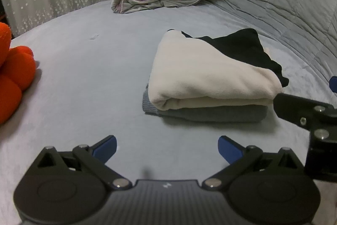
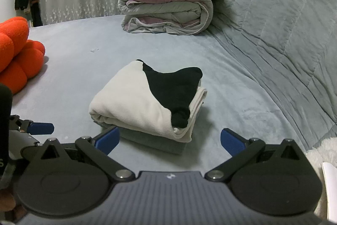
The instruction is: Fold clothes
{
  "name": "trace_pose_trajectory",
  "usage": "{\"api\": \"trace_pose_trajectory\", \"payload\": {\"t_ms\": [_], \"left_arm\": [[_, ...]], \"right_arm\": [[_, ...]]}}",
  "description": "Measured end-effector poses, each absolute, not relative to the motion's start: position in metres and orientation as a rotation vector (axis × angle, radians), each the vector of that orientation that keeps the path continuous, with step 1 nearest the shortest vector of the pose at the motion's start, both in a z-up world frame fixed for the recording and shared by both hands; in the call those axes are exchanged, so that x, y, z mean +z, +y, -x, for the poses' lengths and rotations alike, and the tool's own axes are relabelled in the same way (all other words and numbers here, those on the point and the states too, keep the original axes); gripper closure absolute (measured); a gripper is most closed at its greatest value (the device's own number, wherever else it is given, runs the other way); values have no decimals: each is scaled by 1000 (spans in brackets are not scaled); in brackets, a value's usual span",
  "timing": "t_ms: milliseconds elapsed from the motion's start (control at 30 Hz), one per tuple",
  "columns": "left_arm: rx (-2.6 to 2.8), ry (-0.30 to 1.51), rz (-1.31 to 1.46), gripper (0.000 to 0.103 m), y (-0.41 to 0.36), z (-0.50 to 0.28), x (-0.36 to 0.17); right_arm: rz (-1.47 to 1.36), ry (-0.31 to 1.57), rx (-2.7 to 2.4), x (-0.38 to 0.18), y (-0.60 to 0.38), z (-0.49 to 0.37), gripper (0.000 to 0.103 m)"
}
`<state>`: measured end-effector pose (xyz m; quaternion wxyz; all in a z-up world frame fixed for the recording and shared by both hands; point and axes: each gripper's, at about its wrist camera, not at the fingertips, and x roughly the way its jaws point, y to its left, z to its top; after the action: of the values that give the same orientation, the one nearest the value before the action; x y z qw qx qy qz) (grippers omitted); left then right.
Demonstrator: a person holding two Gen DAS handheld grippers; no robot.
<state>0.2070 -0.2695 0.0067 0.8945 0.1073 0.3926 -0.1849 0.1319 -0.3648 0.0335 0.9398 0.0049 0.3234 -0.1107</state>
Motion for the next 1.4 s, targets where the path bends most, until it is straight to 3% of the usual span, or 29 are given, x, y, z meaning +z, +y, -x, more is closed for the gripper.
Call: {"api": "trace_pose_trajectory", "payload": {"t_ms": [567, 1033, 1400], "left_arm": [[-406, 834, -237, 1, -252, -177, 39], [-385, 761, -274, 1, -183, -54, 139], [-349, 759, -244, 1, -137, 40, 167]], "right_arm": [[-4, 680, -203, 56, -345, -115, 0], [-96, 617, -226, 143, -305, -10, 0], [-119, 610, -201, 166, -261, 69, 0]]}}
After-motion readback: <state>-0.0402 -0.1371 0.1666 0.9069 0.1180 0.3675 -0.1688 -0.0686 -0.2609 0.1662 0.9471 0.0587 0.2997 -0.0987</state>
